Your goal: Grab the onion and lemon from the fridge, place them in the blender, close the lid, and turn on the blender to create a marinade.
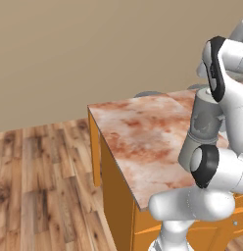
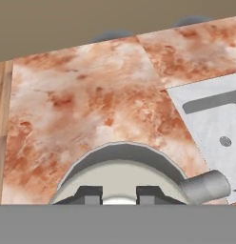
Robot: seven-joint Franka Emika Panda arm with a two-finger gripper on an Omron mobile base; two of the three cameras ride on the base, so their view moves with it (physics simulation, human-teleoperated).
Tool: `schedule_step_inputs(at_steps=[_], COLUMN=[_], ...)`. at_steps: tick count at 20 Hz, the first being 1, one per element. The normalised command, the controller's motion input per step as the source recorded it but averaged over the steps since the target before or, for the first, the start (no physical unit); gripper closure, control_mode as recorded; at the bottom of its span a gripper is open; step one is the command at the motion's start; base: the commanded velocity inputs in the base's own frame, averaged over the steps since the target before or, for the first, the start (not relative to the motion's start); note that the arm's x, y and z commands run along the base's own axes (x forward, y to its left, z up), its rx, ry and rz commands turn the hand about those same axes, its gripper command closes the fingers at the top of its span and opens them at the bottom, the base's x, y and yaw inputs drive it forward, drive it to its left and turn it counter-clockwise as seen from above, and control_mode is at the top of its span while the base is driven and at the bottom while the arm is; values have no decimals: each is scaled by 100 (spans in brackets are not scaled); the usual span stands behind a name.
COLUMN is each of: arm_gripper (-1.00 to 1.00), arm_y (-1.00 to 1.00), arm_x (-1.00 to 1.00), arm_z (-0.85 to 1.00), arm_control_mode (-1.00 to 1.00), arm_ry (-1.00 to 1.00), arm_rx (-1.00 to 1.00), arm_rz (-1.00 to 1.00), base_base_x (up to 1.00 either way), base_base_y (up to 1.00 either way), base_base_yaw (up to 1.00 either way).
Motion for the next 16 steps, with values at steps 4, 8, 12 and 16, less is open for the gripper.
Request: schedule_step_inputs(at_steps=[4,8,12,16], arm_gripper=[100,100,100,-100], arm_y=[0,0,0,0], arm_x=[5,19,4,-2], arm_z=[-3,-1,0,0], arm_control_mode=[-100,-100,-100,-100], arm_ry=[3,1,0,0], arm_rx=[0,-1,0,0], arm_rz=[0,1,2,0], base_base_x=[0,0,0,0], base_base_y=[0,0,0,0], base_base_yaw=[0,0,0,0])
